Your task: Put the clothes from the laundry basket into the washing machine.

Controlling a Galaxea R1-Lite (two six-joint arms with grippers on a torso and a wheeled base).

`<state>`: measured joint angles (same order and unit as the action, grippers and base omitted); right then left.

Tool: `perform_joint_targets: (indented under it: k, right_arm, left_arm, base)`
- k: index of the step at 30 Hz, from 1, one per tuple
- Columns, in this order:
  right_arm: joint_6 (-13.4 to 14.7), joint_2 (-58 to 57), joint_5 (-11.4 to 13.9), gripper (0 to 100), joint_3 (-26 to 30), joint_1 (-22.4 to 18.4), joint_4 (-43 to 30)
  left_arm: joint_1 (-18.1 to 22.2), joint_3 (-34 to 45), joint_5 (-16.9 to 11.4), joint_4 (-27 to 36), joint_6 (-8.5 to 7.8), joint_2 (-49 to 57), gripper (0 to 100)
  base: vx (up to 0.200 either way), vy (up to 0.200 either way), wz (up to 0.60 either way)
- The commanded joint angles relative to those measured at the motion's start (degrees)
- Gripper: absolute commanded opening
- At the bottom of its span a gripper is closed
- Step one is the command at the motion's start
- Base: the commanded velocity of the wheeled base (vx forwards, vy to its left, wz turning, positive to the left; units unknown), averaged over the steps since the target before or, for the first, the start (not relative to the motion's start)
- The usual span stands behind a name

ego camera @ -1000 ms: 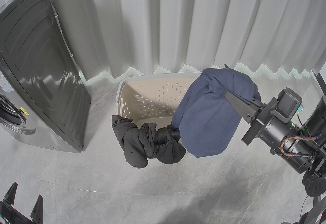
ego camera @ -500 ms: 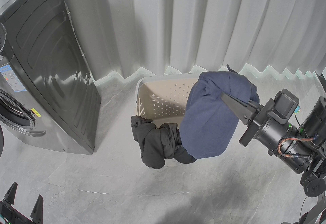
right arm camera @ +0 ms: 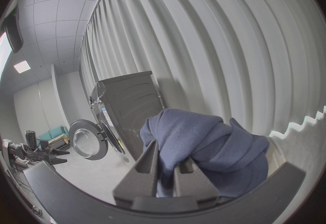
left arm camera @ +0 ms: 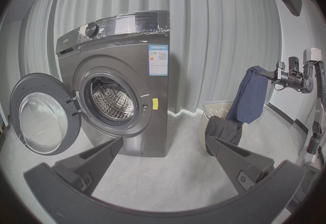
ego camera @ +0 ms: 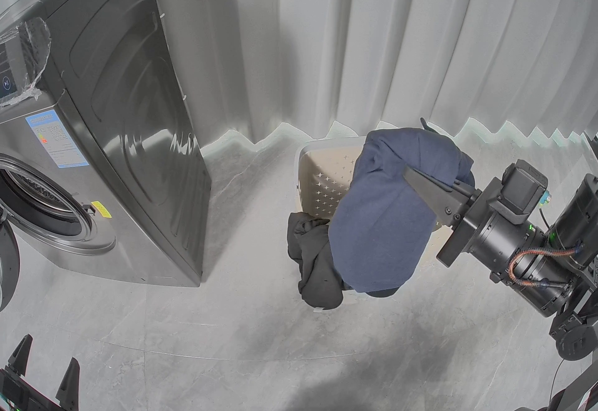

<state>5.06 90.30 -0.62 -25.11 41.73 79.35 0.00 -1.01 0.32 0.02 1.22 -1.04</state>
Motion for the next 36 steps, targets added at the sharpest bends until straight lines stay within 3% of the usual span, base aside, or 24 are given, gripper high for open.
perform_joint_targets:
  k: [1,14,23,36]
  right_arm:
    - [0.0,0.0,0.1,0,-0.4,0.1,0.1]
    - [0.1,0.1,1.1,0,-0.3,0.0,1.2]
    - [0.2,0.8,1.0,0,-0.1,-0.1,1.2]
    - [0.2,1.1,0.7,0,0.4,-0.2,1.0]
  left_arm:
    - [0.0,0.9,0.0,0.0,0.10,0.9,100]
    - [0.0,0.9,-0.1,0.0,0.10,0.9,100]
    - [0.0,0.9,-0.1,0.0,0.10,0.9,100]
    - [0.0,0.9,-0.1,0.0,0.28,0.9,100]
  base:
    - [0.000,0.200,0.00]
    - [0.000,0.200,0.00]
    - [0.000,0.000,0.00]
    - [-0.200,0.000,0.00]
